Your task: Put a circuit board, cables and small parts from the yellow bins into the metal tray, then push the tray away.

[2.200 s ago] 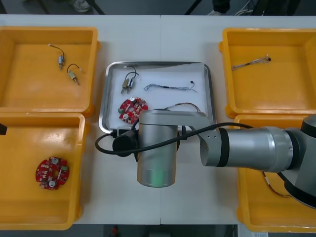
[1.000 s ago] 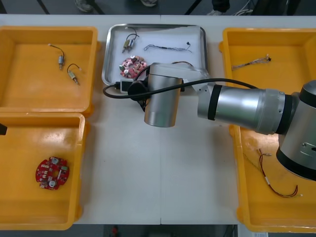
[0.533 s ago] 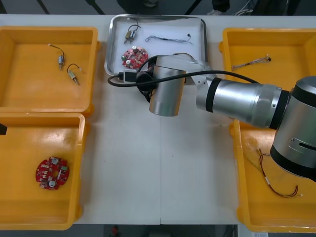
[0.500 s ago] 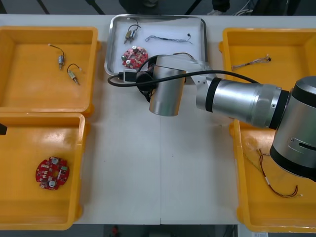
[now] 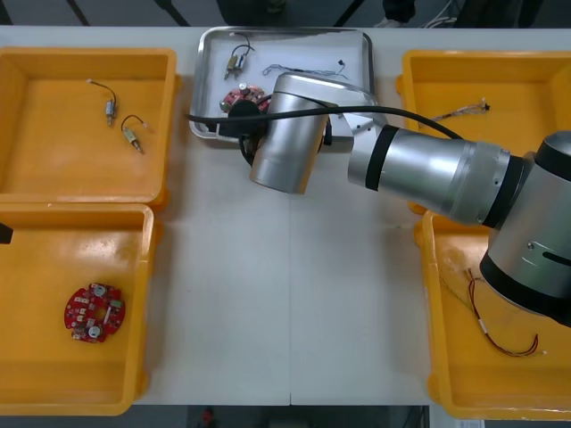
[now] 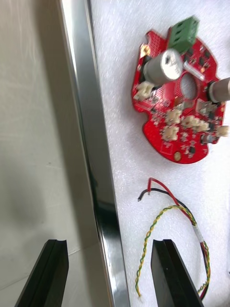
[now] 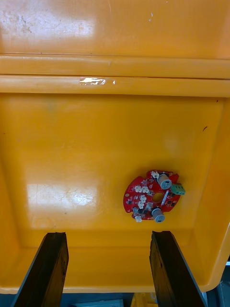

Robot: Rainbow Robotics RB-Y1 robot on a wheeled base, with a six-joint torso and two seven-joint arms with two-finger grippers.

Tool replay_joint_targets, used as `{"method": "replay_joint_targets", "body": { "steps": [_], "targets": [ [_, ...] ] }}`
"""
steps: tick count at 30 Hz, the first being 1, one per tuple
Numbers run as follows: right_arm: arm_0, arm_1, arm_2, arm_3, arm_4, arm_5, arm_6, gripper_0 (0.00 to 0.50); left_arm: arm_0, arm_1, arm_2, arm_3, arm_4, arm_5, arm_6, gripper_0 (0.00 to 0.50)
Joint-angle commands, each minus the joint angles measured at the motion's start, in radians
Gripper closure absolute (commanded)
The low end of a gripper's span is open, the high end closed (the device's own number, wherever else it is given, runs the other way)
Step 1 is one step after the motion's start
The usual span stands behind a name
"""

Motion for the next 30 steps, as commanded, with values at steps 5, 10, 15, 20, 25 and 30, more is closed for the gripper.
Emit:
{"method": "replay_joint_targets", "body": {
  "steps": [5, 10, 15, 20, 25, 30],
  "targets": [
    [0.087, 0.018, -0.226, -0.263, -0.006, 0.251, 0.043, 0.0, 0.016, 0.017, 0.03, -0.023, -0.008, -0.008, -0.076, 0.0],
    [0.146, 0.007, -0.286, -0.435, -0.005, 0.449, 0.026, 0.0, 0.016, 0.017, 0.03, -0.023, -0.008, -0.008, -0.076, 0.0],
    [0.215, -0.005, -0.364, -0.609, -0.003, 0.653, 0.009, 0.0, 0.016, 0.017, 0.03, -0.023, -0.008, -0.008, -0.076, 0.0],
    [0.31, -0.005, -0.464, -0.757, 0.014, 0.827, -0.01, 0.0, 0.016, 0.017, 0.03, -0.023, -0.008, -0.008, -0.076, 0.0],
    [0.399, -0.003, -0.559, -0.88, 0.04, 0.827, -0.025, 0.0, 0.016, 0.017, 0.03, -0.023, -0.008, -0.008, -0.076, 0.0],
    [0.494, -0.008, -0.674, -0.987, 0.048, 0.827, -0.04, 0.0, 0.016, 0.017, 0.03, -0.023, -0.008, -0.008, -0.076, 0.0]
  ]
}}
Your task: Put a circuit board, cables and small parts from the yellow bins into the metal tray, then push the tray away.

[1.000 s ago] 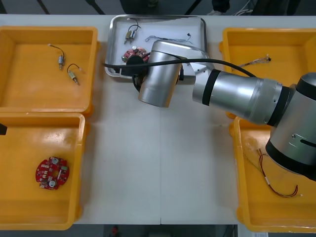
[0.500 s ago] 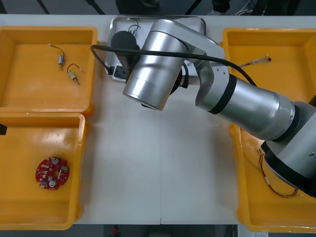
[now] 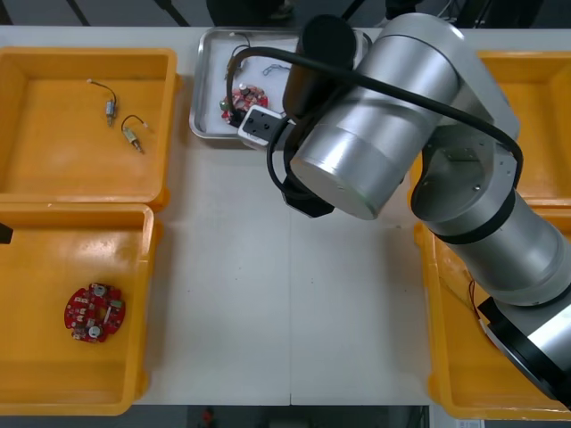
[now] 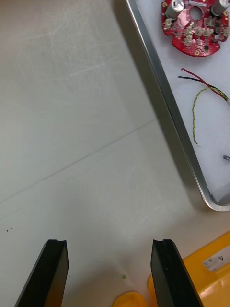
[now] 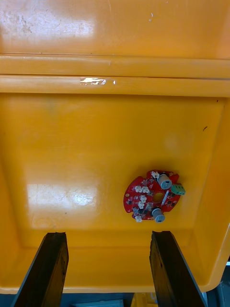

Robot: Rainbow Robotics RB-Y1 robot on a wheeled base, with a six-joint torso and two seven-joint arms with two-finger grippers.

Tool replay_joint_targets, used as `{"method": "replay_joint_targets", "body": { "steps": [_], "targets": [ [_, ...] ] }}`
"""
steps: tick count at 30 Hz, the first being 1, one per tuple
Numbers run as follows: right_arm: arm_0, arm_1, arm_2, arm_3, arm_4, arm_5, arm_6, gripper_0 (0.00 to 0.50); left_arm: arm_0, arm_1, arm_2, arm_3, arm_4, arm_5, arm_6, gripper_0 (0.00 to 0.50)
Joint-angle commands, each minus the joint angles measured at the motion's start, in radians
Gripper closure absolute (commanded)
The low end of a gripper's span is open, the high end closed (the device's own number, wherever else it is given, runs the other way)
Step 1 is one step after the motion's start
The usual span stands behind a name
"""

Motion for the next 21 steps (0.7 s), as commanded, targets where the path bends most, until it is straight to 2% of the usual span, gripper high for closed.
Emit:
{"method": "replay_joint_targets", "body": {
  "steps": [1, 7, 11, 16, 17, 21],
  "targets": [
    [0.105, -0.012, -0.14, -0.13, 0.011, 0.007, -0.043, 0.0, 0.016, 0.017, 0.03, -0.023, -0.008, -0.008, -0.076, 0.0],
    [0.218, -0.047, -0.227, -0.218, 0.028, 0.007, -0.069, 0.0, 0.016, 0.017, 0.03, -0.023, -0.008, -0.008, -0.076, 0.0],
    [0.301, -0.069, -0.307, -0.265, 0.019, 0.007, -0.13, 0.0, 0.016, 0.017, 0.03, -0.023, -0.008, -0.008, -0.076, 0.0],
    [0.387, -0.142, -0.422, -0.308, -0.027, 0.007, -0.247, 0.0, 0.016, 0.017, 0.03, -0.023, -0.008, -0.008, -0.076, 0.0],
    [0.387, -0.142, -0.422, -0.308, -0.027, 0.007, -0.247, 0.0, 0.016, 0.017, 0.03, -0.023, -0.008, -0.008, -0.076, 0.0],
    [0.45, -0.181, -0.546, -0.318, -0.099, 0.007, -0.304, 0.0, 0.016, 0.017, 0.03, -0.023, -0.008, -0.008, -0.076, 0.0]
  ]
}}
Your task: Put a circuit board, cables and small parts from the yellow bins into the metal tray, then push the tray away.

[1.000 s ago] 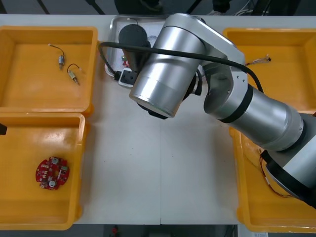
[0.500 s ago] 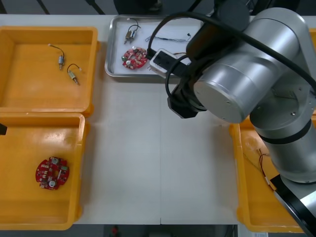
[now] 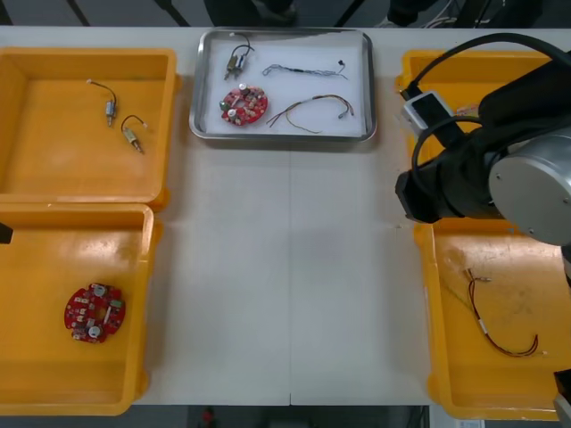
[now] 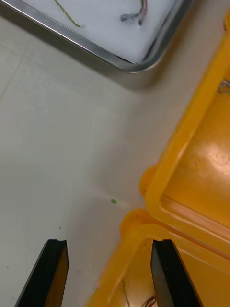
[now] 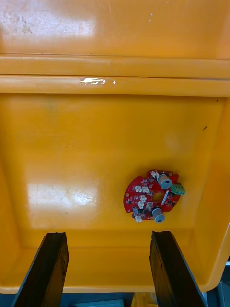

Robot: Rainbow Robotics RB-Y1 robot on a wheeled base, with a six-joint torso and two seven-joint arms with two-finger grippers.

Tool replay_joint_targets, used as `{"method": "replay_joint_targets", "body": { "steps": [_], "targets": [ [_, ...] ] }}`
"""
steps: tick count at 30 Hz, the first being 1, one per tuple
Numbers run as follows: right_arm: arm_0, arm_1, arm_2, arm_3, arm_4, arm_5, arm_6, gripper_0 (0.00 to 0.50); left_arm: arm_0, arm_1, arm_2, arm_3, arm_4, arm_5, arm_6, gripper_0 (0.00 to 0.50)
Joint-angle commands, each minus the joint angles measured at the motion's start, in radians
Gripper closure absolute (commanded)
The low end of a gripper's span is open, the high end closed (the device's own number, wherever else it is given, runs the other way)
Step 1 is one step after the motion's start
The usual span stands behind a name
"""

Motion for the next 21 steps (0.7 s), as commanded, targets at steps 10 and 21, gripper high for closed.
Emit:
{"method": "replay_joint_targets", "body": {
  "steps": [10, 21],
  "targets": [
    [0.209, -0.164, -0.387, -0.047, -0.225, 0.003, -0.1, 0.0, 0.015, 0.017, 0.03, -0.022, -0.008, -0.008, -0.076, 0.0],
    [0.373, -0.228, -0.533, -0.048, -0.32, 0.003, -0.115, 0.0, 0.015, 0.017, 0.03, -0.022, -0.008, -0.008, -0.076, 0.0]
  ]
}}
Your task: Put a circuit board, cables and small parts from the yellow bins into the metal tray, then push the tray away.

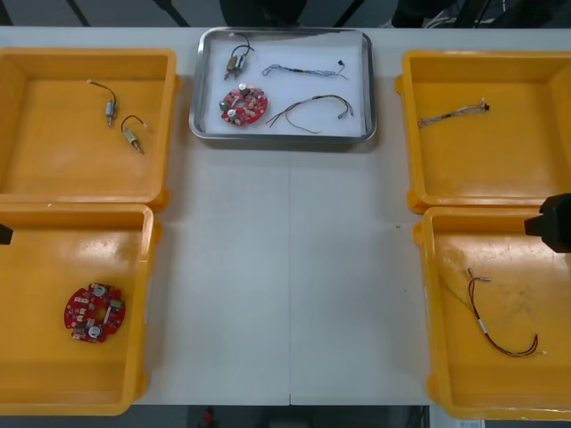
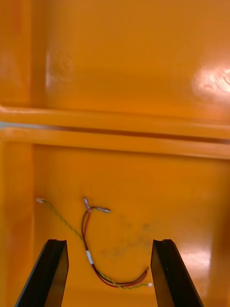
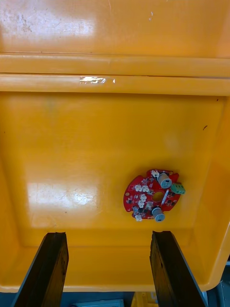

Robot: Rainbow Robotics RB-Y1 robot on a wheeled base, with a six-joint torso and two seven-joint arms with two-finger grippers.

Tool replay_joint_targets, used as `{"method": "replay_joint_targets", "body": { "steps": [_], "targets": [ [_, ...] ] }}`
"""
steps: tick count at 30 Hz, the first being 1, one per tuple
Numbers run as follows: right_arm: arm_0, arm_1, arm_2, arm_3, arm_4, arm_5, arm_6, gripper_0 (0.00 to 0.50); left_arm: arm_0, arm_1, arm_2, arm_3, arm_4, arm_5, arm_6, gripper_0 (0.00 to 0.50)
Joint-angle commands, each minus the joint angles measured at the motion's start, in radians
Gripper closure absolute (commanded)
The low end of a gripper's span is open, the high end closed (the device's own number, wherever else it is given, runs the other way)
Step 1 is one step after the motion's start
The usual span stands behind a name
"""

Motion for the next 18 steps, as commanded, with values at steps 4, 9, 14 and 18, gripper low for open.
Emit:
{"method": "replay_joint_targets", "body": {
  "steps": [4, 9, 14, 18],
  "targets": [
    [0.117, -0.057, -0.06, -0.032, -0.011, 0.003, -0.058, 0.0, 0.012, 0.017, 0.03, -0.021, -0.008, -0.008, -0.076, 0.0],
    [0.133, -0.057, -0.068, -0.017, -0.01, 0.003, -0.072, 0.0, 0.012, 0.017, 0.03, -0.021, -0.008, -0.008, -0.076, 0.0],
    [0.138, -0.056, -0.071, -0.017, -0.016, 0.003, -0.084, 0.0, 0.012, 0.017, 0.03, -0.021, -0.008, -0.008, -0.076, 0.0],
    [0.136, -0.057, -0.071, -0.017, -0.025, 0.003, -0.089, 0.0, 0.012, 0.017, 0.03, -0.021, -0.008, -0.008, -0.076, 0.0]
  ]
}}
